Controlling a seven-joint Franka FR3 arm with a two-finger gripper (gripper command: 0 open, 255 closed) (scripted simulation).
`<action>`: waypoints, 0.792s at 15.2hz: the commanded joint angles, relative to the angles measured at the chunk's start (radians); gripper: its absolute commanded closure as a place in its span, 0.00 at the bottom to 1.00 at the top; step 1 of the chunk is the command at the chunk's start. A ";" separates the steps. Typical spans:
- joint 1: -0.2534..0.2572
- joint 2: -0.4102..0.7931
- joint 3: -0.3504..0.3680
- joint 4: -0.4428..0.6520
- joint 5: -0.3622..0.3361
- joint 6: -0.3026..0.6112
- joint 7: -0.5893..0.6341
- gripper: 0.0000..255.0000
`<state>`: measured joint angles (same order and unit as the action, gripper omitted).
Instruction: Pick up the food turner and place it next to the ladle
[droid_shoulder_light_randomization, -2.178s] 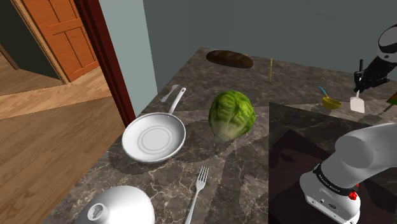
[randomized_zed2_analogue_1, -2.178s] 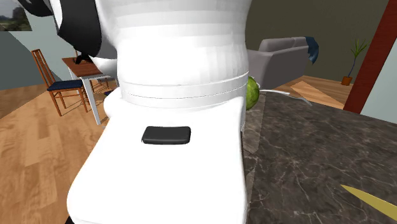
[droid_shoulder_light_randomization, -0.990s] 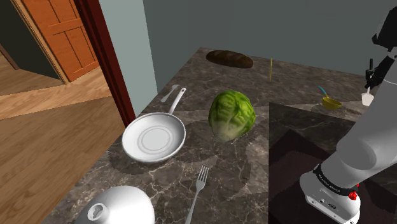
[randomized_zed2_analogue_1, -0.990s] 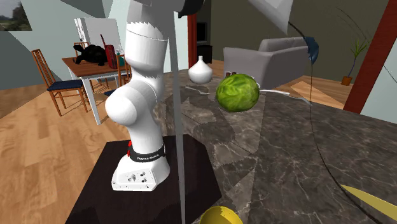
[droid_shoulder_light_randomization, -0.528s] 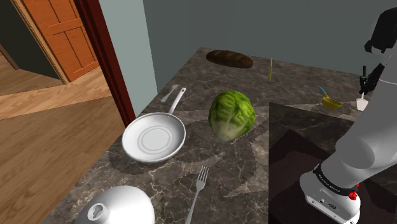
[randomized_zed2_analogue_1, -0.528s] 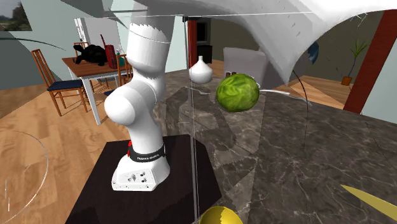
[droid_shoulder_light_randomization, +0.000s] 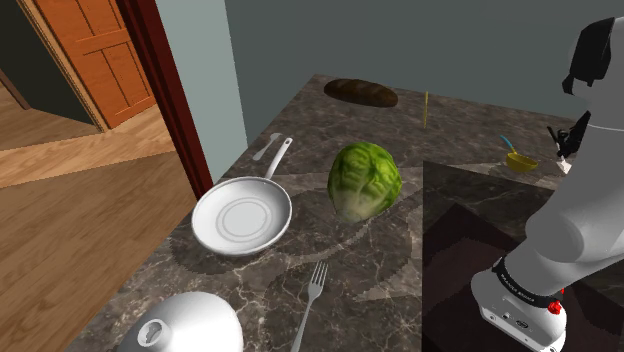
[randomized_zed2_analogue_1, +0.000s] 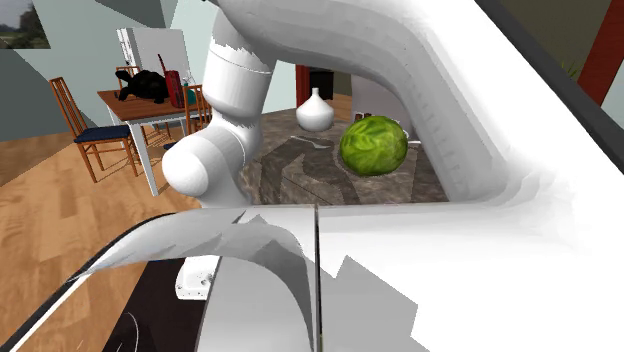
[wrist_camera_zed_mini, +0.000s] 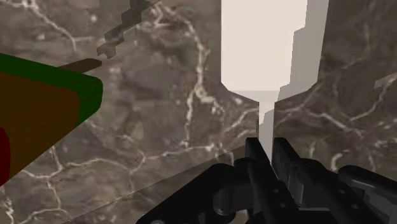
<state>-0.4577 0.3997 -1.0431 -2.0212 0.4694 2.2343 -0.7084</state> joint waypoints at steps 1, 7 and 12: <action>-0.006 0.007 0.007 -0.002 0.009 0.007 -0.005 1.00; -0.006 0.007 0.007 -0.002 0.008 0.006 -0.005 1.00; -0.006 0.007 0.007 -0.002 0.008 0.006 -0.005 0.00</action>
<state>-0.4638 0.4067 -1.0362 -2.0230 0.4778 2.2407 -0.7136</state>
